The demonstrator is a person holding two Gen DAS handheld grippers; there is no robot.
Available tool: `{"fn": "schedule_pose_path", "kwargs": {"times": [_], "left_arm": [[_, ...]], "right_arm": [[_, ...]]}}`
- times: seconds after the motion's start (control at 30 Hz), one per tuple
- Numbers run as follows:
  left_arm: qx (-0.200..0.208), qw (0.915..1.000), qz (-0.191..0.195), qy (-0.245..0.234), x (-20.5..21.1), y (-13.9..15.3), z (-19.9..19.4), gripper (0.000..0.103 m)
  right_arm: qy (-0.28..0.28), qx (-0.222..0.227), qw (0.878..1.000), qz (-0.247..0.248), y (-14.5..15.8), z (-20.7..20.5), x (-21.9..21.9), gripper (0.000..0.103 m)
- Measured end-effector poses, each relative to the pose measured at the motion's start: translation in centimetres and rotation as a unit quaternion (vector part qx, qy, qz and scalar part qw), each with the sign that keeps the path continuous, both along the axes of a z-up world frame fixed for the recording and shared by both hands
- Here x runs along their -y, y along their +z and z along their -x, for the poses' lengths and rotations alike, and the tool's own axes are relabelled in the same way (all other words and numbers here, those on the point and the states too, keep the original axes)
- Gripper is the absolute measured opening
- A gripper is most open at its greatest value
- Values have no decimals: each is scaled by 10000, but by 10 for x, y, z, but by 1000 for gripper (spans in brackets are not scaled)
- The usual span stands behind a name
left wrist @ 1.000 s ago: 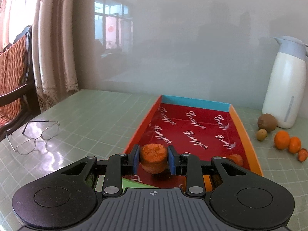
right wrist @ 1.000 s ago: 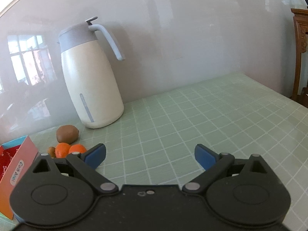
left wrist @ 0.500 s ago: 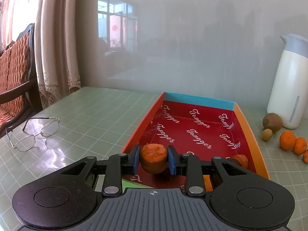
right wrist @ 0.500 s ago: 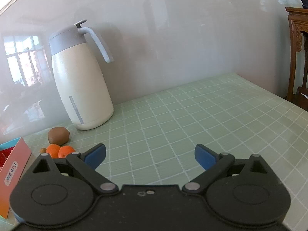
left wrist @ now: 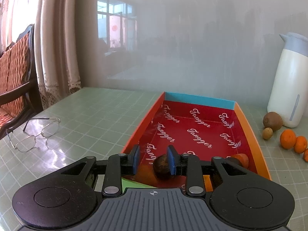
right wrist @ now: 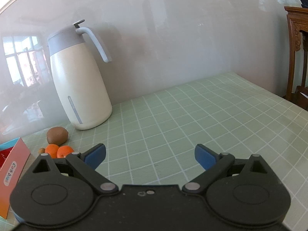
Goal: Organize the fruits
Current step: 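Carry the cut orange fruit into the red box and open the left tool, then reach the right tool to the pile and grasp a small brown fruit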
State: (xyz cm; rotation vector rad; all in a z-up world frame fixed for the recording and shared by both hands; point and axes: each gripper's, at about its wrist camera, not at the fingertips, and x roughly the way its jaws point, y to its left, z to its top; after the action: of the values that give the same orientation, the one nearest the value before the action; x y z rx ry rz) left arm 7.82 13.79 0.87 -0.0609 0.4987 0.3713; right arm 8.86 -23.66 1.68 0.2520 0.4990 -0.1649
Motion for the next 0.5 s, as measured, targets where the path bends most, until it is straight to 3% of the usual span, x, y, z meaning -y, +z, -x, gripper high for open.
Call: {"fn": "schedule_pose_path", "kwargs": {"times": [0.03,0.07,0.3,0.33,0.43,0.5], "left_arm": [[9,10000,6,-6,0,0,0,49],[54,9999,43,-93,0,1,1,55],[157,9997,-132,-138,10,5,5,68],[173,9996,-156,-146,12,5,5,71],[275,9989,-384,-60,18,8,8,93],[350,9983,-462,-49,18,11,10,94]], "right_arm": [[8,7,10000,5,0,0,0,99],[15,10,10000,19,0,0,-1,99],[25,7,10000,8,0,0,0,99],[25,6,10000,10,0,0,0,99],[45,10,10000,-7,0,0,0,99],[65,0,10000,-12,0,0,0,99]]}}
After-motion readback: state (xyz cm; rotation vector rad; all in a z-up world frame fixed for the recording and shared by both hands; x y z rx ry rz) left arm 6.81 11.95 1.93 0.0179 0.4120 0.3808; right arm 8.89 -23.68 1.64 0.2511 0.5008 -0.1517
